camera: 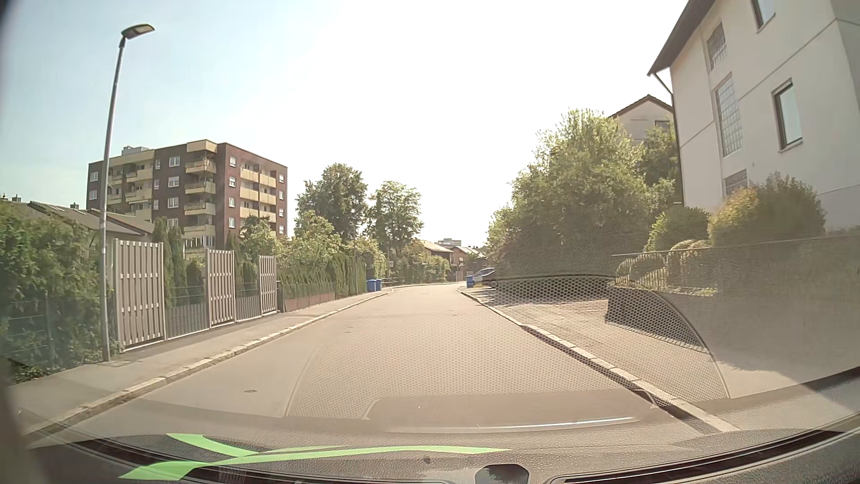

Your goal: Follow the waypoints while adhering to traffic rules and regulations

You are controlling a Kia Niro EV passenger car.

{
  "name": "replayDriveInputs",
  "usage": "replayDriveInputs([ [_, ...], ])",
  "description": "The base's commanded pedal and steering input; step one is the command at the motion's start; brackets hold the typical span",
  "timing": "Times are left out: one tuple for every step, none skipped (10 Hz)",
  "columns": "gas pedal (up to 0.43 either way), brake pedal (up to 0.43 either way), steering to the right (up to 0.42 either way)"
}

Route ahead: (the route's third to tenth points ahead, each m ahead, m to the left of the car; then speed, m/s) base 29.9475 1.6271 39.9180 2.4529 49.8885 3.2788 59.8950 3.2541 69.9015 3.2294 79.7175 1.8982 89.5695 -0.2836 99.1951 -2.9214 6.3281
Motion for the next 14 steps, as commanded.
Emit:
replayDriveInputs([
  [0.079,0.000,-0.022],
  [0.079,0.000,-0.022],
  [0.079,0.000,-0.022],
  [0.079,0.000,-0.022],
  [0.079,0.000,-0.022],
  [0.079,0.000,-0.022],
  [0.079,0.000,-0.022],
  [0.079,0.000,-0.022],
  [0.079,0.000,-0.022],
  [0.079,0.000,-0.022],
  [0.079,0.000,-0.021],
  [0.079,0.000,-0.020],
  [0.079,0.000,-0.018],
  [0.079,0.000,-0.017],
])
